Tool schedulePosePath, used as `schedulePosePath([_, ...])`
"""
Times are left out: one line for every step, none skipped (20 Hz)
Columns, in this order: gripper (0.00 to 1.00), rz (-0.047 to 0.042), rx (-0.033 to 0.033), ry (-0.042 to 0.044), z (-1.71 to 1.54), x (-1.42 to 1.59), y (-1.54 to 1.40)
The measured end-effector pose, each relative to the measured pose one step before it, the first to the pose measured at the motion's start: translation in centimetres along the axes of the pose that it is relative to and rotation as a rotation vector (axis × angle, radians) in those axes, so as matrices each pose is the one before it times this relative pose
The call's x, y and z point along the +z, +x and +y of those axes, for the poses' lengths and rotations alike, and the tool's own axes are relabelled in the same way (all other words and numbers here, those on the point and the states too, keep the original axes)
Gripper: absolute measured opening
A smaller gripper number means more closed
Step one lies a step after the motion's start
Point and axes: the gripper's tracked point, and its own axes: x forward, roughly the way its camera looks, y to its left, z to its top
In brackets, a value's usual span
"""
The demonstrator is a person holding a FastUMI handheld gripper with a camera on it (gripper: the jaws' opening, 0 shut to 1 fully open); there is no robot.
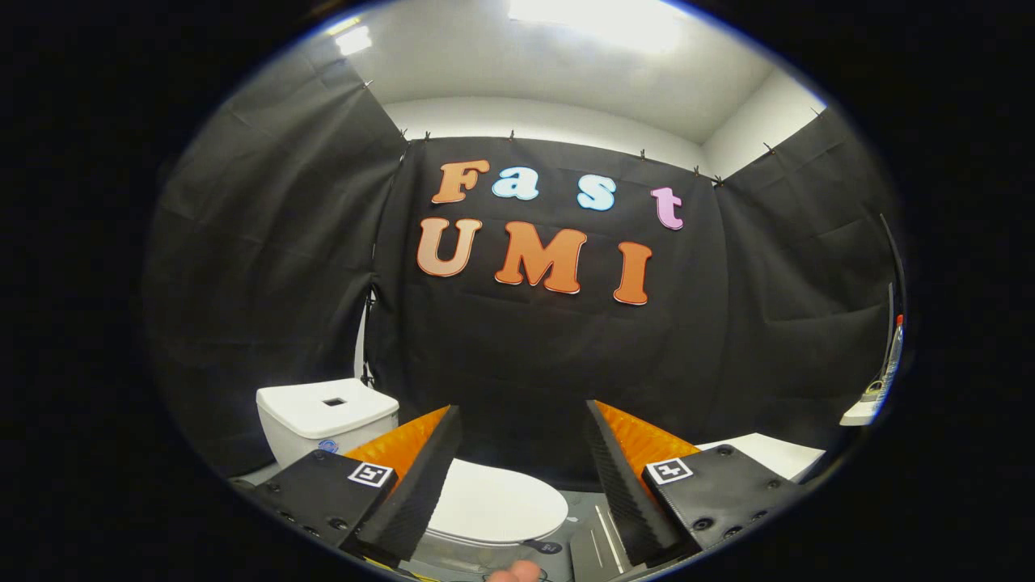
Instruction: Open the toilet lid.
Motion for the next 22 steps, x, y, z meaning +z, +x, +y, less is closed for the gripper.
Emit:
schedulePosePath([0.98,-0.00523,-0.00266,-0.00355,0.003,-0.043,0.037])
schedulePosePath([0.98,-0.00944,-0.00731,-0.00652,-0.124,0.093,-0.133])
schedulePosePath([0.98,-0.01182,-0.01065,-0.00194,-0.195,0.035,-0.069])
schedulePosePath([0.98,-0.01248,-0.01065,0.00857,-0.199,0.125,0.204])
schedulePosePath([0.98,-0.00534,-0.01886,0.01394,-0.238,-0.086,0.232])
schedulePosePath([0.98,0.00212,-0.02184,0.01739,-0.553,-0.276,0.197])
schedulePosePath([0.98,0.00858,-0.00129,0.02082,0.04,-0.505,0.099])
schedulePosePath([0.98,0.00979,0.01171,0.02342,0.546,-0.507,0.306])
schedulePosePath([0.98,0.00793,0.00271,0.01898,0.03,-0.634,0.507])
schedulePosePath([0.98,0.01345,-0.01128,0.01419,-0.676,-1.02,0.466])
schedulePosePath([0.98,0.02124,-0.01183,0.02179,-0.613,-1.076,0.592])
schedulePosePath([0.98,0.0238,-0.00229,0.02851,-0.086,-1.363,0.778])
schedulePosePath([0.98,0.02425,-0.00627,0.02387,-0.47,-1.353,0.492])
schedulePosePath([0.98,0.01934,-0.01546,0.02081,-0.901,-1.18,0.622])
schedulePosePath([0.98,0.01875,-0.0259,0.02266,-1.08,-1.13,0.451])
schedulePosePath([0.98,0.01276,-0.02687,0.02701,-1.254,-0.945,0.361])
schedulePosePath([0.98,0.00839,-0.02033,0.03895,-0.859,-0.908,0.324])
schedulePosePath([0.99,0.00614,-0.01632,0.04215,-0.745,-1.003,0.511])
schedulePosePath([1.0,0.01826,-0.01424,0.04397,-0.826,-1.305,0.411])
schedulePosePath([0.99,0.01982,-0.02601,0.04155,-1.168,-1.23,0.45])
schedulePosePath([0.99,0.01868,-0.029,0.03334,-1.35,-1.482,0.471])
schedulePosePath([0.99,0.02465,-0.03084,0.02148,-1.588,-1.613,0.555])
